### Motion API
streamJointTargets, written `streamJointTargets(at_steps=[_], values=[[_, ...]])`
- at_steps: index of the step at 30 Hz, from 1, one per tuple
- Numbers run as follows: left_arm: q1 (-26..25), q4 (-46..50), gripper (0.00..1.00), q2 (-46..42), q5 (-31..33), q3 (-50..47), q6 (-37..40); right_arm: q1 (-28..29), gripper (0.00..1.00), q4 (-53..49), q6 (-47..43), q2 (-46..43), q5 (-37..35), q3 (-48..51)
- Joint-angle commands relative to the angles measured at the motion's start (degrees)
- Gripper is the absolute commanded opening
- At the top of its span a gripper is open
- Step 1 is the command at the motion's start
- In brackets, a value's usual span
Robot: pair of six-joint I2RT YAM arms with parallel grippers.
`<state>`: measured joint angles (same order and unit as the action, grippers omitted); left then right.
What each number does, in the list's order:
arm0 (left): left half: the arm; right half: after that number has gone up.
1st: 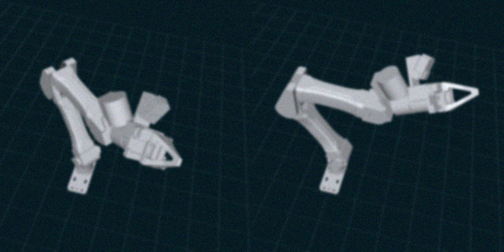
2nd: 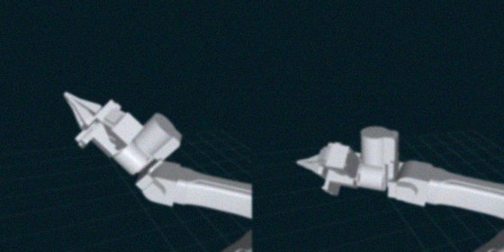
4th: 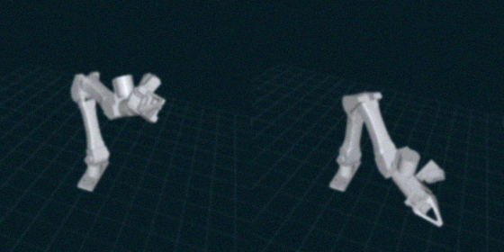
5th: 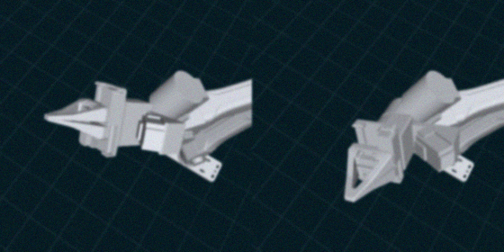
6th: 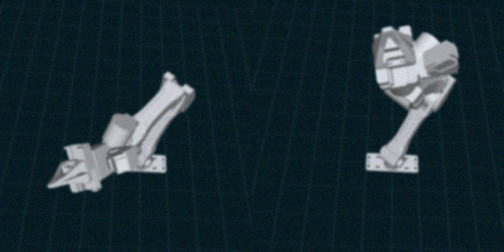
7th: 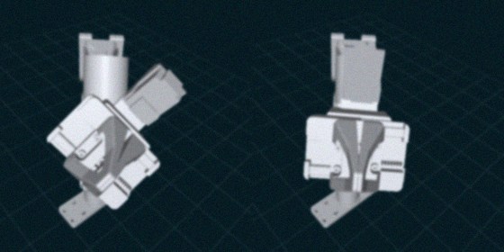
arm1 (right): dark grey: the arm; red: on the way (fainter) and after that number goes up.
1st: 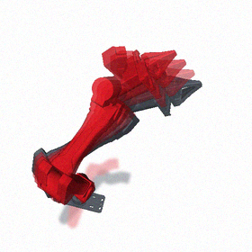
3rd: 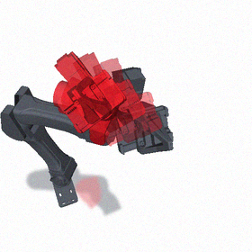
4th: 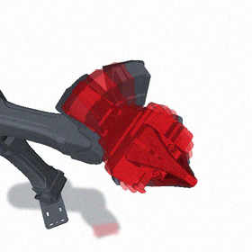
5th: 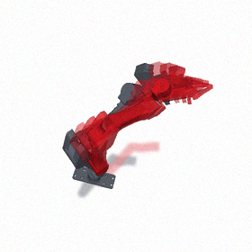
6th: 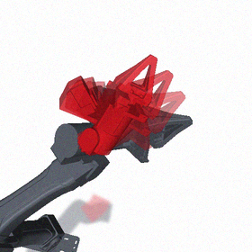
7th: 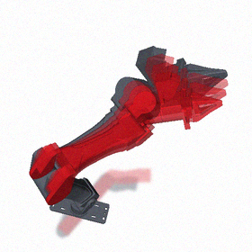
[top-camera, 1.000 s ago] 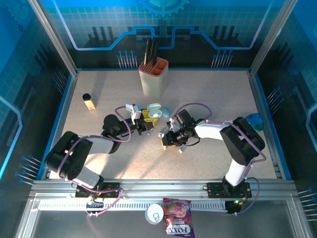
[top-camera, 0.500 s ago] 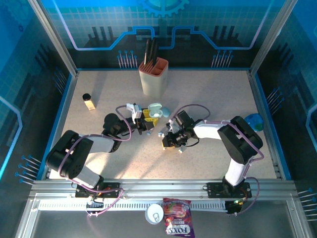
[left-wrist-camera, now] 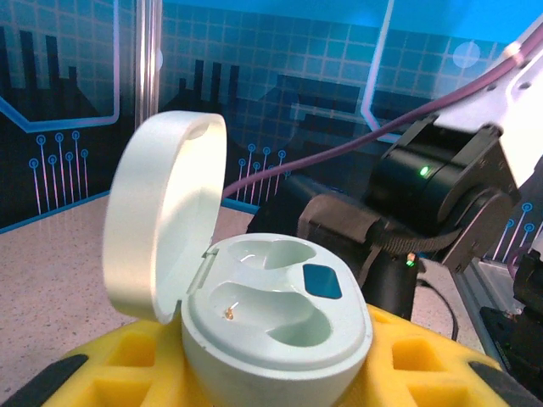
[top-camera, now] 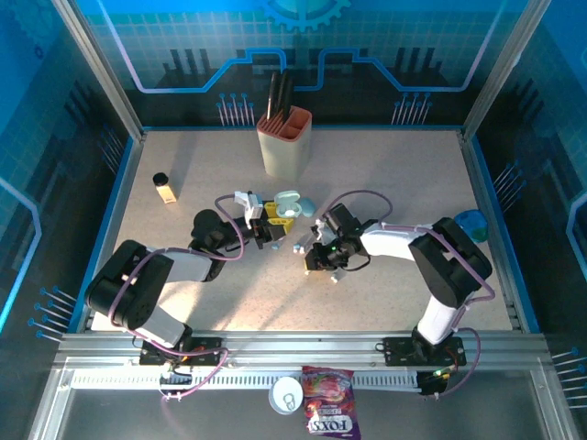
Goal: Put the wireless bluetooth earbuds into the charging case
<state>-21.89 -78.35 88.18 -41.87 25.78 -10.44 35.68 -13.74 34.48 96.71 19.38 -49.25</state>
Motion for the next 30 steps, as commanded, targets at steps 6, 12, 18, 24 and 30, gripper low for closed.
streamJointTargets(at_steps=[6,12,18,24,30], values=[[0.4,-1.9,0.3,2.0,2.0,-0.9,3.0,0.6,0.18,-18.3,7.5,-9.4,-30.6,-3.8],[-0.7,-1.9,0.29,4.3,5.5,-0.2,5.6,0.6,0.17,-24.8,10.3,-9.4,-36.1,-6.7],[-5.0,-2.0,0.31,7.8,15.0,0.5,12.1,0.6,0.16,-26.4,11.0,-13.5,-35.9,-7.4],[-9.2,-1.9,0.3,12.2,22.8,2.8,17.3,1.8,0.15,-26.7,8.7,-18.7,-34.3,-9.8],[-11.3,-2.0,0.3,15.5,23.8,5.1,18.4,5.5,0.14,-28.6,6.0,-18.5,-35.6,-16.9]])
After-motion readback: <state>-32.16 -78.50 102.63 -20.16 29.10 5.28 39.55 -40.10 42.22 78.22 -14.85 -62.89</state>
